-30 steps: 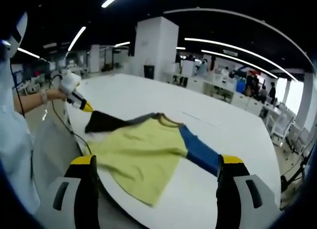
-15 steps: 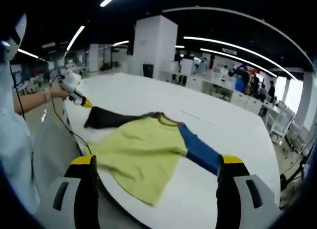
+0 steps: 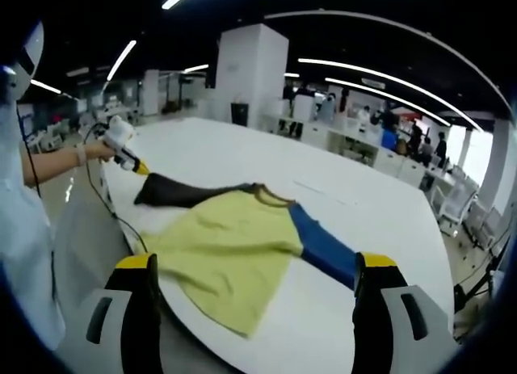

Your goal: Fold the garment on the visible template until the final outline fits inside the template.

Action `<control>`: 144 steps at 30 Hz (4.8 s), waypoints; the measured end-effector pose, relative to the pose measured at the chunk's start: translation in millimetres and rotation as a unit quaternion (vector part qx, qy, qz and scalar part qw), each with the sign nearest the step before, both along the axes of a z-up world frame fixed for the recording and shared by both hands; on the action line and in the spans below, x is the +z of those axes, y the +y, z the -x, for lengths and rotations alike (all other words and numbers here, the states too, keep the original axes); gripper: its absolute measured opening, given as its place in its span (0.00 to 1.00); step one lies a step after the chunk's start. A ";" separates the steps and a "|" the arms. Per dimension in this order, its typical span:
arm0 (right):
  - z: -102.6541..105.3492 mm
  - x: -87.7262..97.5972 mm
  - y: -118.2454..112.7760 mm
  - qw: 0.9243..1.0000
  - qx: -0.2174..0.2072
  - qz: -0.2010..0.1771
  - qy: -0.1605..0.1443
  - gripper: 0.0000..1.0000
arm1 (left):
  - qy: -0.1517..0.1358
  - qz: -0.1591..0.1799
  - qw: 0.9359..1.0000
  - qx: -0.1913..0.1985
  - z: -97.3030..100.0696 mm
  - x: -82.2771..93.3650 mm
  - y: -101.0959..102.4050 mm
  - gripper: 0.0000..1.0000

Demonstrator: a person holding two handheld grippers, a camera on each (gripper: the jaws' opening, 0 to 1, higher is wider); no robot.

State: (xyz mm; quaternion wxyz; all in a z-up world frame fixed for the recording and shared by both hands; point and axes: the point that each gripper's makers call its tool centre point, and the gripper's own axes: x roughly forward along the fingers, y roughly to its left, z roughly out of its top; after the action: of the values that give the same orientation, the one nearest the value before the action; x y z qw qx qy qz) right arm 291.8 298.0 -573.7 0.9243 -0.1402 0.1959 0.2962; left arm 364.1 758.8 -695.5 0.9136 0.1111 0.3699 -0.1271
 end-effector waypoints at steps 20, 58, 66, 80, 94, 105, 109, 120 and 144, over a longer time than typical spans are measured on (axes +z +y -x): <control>4.0 5.2 -3.1 1.000 -0.019 -0.001 -0.007 1.00 | -0.012 -0.009 1.000 0.027 -21.4 4.7 36.8 0.00; 5.8 13.8 -5.9 0.999 -0.044 0.003 -0.014 1.00 | 0.012 -0.026 0.998 0.048 -42.8 4.6 83.3 0.00; 6.4 16.2 -3.5 0.999 -0.047 0.006 -0.014 1.00 | 0.028 -0.028 0.998 0.050 -46.6 -2.6 88.9 0.00; 18.3 17.9 -3.8 0.998 -0.065 0.007 -0.016 1.00 | 0.056 -0.032 0.997 0.041 -56.9 -29.5 98.2 0.00; 20.1 14.1 -13.6 0.996 -0.090 0.003 -0.021 1.00 | 0.071 -0.040 0.996 0.041 -73.8 -52.1 117.9 0.00; 18.1 17.1 -18.0 0.994 -0.106 0.004 -0.024 1.00 | 0.073 -0.063 0.995 0.032 -77.4 -56.6 117.4 0.00; 17.0 16.3 -19.0 0.994 -0.111 0.003 -0.023 1.00 | 0.064 -0.068 0.995 0.027 -75.7 -55.9 115.2 0.00; 17.9 12.7 -11.6 0.994 -0.107 0.003 -0.017 1.00 | 0.010 -0.067 0.998 0.002 -75.5 -24.6 91.4 0.14; 16.3 13.4 -12.6 0.994 -0.110 0.000 -0.013 1.00 | 0.056 -0.007 0.998 -0.008 -48.5 -63.5 52.3 0.12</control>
State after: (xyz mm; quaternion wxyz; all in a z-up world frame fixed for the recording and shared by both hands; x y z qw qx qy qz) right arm 275.5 285.4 -560.3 0.9537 -0.1218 0.1977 0.1911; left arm 412.7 811.1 -758.9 0.8896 0.1132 0.4206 -0.1376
